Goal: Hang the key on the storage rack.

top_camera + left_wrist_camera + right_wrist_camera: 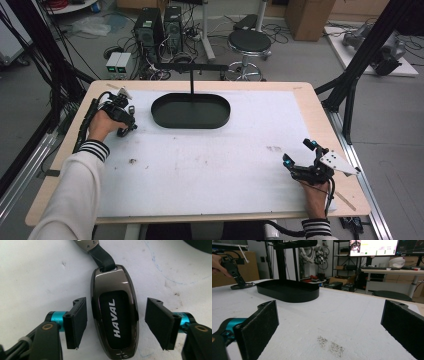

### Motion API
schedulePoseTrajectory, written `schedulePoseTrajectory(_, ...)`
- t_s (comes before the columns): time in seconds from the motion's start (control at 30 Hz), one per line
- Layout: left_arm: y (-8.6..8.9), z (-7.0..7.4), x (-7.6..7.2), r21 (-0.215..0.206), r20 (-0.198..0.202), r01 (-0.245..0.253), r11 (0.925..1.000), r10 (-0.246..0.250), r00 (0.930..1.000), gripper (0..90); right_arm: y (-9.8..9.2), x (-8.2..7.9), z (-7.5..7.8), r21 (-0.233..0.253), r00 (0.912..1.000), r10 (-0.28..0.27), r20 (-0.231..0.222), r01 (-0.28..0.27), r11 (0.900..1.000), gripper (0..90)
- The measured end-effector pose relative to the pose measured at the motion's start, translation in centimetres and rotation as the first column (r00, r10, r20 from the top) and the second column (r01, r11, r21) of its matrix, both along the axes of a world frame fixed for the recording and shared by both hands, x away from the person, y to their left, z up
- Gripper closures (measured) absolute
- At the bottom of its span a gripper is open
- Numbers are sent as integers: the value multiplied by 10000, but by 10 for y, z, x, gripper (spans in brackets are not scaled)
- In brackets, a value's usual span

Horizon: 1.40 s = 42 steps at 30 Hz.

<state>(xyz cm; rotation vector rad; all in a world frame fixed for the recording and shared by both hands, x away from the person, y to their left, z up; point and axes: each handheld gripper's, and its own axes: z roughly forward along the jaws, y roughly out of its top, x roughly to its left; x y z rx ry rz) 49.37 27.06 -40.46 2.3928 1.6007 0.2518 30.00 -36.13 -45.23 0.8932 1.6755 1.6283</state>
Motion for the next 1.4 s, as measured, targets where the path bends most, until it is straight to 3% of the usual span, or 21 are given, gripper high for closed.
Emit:
schedulePoseTrajectory(0.17, 0, -2, 1, 93, -67, -1, 10000, 2, 10000, 388, 0, 0, 0, 14, 10000, 12, -16, -12, 10000, 3)
schedulePoseTrajectory(0.27, -1, -3, 1, 250, -103, -75, 9997, 78, 9999, 453, 0, 0, 0, 15, 10000, -4, -27, 4, 10000, 3)
schedulePoseTrajectory(0.47, -1, -3, 1, 197, -130, -263, 9995, 266, 9996, 481, 0, 0, 0, 19, 10000, -1, -29, 1, 10000, 3)
schedulePoseTrajectory(0.67, -1, -3, 0, 275, 17, -139, 9995, 139, 9999, 486, 0, -1, 0, -2, 10000, -6, -69, 6, 10000, 3)
schedulePoseTrajectory(1.0, 4, 14, -6, -5, 945, -35, 10000, 35, 9955, 486, 0, -1, 0, -24, 10000, -27, -66, 27, 10000, 3)
schedulePoseTrajectory(1.13, 8, 23, -10, -457, 1198, -116, 9989, 170, 9927, 485, 1, -1, 0, -14, 10000, 2, -54, -2, 10000, 3)
schedulePoseTrajectory(1.3, 11, 38, -16, -1085, 1777, 38, 9941, 156, 9840, 486, 1, -1, 0, -20, 10000, 5, -52, -5, 10000, 3)
schedulePoseTrajectory(1.4, 11, 44, -20, -1126, 2050, 296, 9932, -60, 9787, 485, 1, -1, 0, -4, 10000, 8, -67, -8, 10000, 3)
